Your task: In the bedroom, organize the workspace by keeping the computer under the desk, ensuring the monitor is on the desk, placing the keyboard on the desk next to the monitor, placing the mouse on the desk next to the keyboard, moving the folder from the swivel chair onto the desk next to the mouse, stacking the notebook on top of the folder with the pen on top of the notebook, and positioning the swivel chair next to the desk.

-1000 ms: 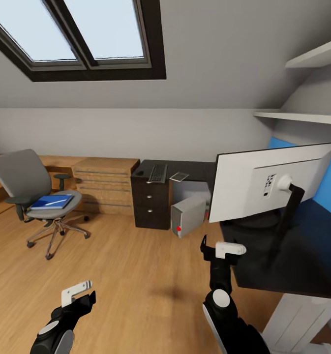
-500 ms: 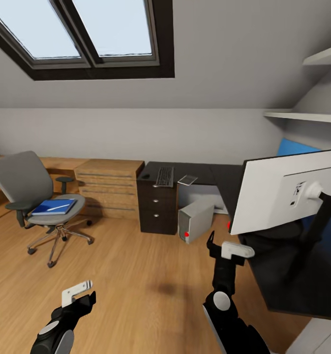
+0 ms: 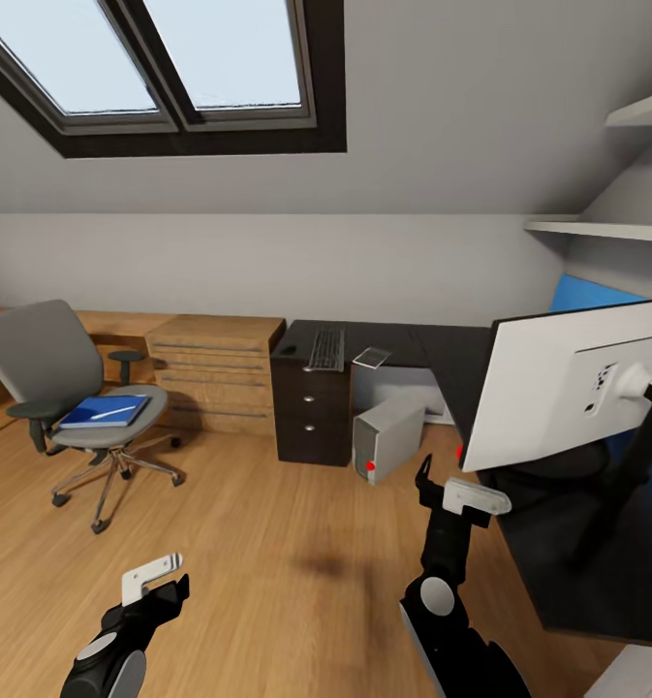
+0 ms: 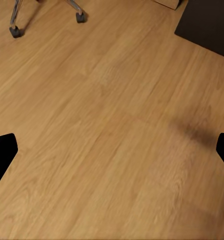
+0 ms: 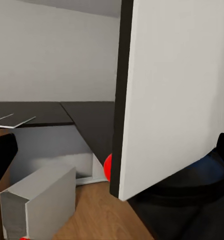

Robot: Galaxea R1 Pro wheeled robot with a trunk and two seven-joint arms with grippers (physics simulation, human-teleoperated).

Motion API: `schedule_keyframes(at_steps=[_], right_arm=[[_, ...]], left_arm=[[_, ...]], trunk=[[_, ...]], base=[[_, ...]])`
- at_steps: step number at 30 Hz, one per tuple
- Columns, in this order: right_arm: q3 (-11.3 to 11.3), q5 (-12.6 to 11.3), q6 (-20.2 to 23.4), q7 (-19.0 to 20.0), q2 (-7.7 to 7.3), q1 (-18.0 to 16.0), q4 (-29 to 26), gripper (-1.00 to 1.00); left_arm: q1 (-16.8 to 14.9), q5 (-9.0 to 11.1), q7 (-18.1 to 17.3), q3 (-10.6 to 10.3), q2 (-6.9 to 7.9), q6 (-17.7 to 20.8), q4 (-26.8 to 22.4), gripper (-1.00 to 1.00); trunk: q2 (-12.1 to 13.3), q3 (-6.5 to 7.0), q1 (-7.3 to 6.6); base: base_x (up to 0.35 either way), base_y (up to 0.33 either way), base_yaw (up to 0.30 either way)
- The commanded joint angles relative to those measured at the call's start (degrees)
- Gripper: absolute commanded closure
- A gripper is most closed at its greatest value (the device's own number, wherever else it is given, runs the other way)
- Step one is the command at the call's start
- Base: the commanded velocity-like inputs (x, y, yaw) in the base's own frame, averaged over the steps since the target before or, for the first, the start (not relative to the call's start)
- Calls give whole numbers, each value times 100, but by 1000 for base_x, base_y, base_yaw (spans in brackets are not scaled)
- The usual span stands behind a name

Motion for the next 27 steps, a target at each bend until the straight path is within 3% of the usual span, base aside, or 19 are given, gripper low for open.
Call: schedule_keyframes(at_steps=[1, 9, 27], right_arm=[[4, 13, -15, -25, 1, -5, 5, -100], [-2, 18, -24, -243, -67, -5, -1, -100], [-20, 99, -32, -668, -192, -4, -27, -100]], left_arm=[[-3, 60, 44, -5, 3, 15, -8, -100], [-3, 60, 35, -18, -6, 20, -13, -100], [-3, 60, 35, -179, -16, 22, -15, -100]], trunk=[[-3, -6, 1], [-3, -6, 1], [719, 317, -394]], base=[[119, 4, 0], [118, 1, 0], [4, 0, 0]])
